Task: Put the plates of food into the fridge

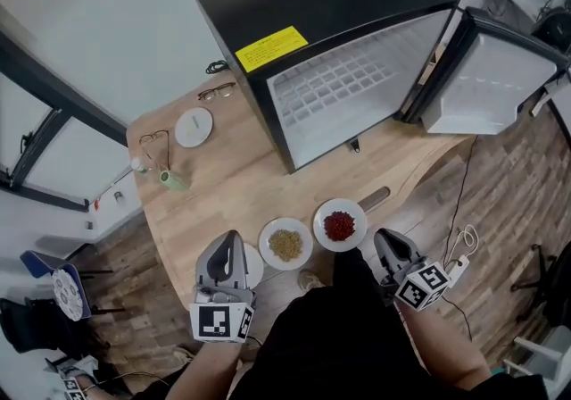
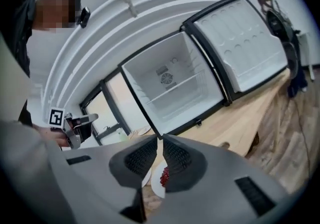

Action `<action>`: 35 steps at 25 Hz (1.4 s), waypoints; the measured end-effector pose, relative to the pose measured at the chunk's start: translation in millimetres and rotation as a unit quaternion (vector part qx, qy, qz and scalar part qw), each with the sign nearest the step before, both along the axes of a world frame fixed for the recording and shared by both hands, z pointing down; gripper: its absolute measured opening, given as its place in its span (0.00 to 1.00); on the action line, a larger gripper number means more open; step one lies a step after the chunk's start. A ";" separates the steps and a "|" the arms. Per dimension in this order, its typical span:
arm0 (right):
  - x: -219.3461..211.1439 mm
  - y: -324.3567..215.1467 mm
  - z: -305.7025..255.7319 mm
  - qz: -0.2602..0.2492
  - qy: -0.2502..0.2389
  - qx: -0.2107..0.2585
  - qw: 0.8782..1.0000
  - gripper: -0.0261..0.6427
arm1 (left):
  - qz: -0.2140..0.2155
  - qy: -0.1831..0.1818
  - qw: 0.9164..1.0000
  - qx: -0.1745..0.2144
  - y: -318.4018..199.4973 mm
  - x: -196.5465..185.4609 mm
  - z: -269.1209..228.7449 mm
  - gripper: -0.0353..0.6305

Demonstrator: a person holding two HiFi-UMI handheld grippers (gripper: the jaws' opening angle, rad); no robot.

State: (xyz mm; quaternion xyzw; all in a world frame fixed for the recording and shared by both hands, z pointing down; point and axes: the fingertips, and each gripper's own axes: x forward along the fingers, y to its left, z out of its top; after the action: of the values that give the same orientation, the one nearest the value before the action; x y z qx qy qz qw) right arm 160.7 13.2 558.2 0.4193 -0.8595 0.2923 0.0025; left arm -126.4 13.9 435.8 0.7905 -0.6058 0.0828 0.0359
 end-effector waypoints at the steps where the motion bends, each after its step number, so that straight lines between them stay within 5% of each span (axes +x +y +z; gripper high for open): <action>1: 4.5 0.9 7.0 0.014 -0.027 -0.012 0.999 0.10 | -0.001 -0.001 1.000 0.003 0.0 1.4 -2.2 0.06; 3: 10.8 2.1 23.1 0.033 -0.066 -0.040 0.996 0.22 | 0.005 -0.004 1.000 0.001 0.3 5.9 0.3 0.06; 6: 14.3 5.2 56.4 0.047 -0.085 -0.089 0.991 0.24 | 0.015 -0.014 1.000 -0.015 -3.0 11.6 13.1 0.06; 10: 15.6 9.7 106.6 0.086 -0.159 -0.177 0.967 0.34 | 0.004 -0.015 1.000 -0.008 -12.6 12.7 9.6 0.06; 14: 6.6 14.7 141.2 0.096 -0.151 -0.228 0.957 0.34 | 0.011 -0.015 1.000 -0.002 -17.5 16.3 3.8 0.06; 27: -14.3 9.8 171.6 0.107 -0.147 -0.270 0.946 0.33 | -0.010 -0.025 0.999 -0.030 -5.6 -6.0 20.4 0.06; 30: -19.2 8.7 168.0 0.100 -0.154 -0.269 0.945 0.17 | -0.015 -0.024 0.999 -0.030 -5.7 -9.8 21.2 0.06; 35: -24.5 3.2 151.4 0.096 -0.199 -0.266 0.938 0.10 | -0.023 -0.007 0.999 -0.037 -5.7 -12.1 23.7 0.06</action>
State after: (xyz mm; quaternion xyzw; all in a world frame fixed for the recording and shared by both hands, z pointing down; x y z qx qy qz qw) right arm 136.3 16.3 709.6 0.4173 -0.6889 0.5865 -0.0850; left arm -138.5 8.2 459.5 0.7742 -0.6202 0.1095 0.0625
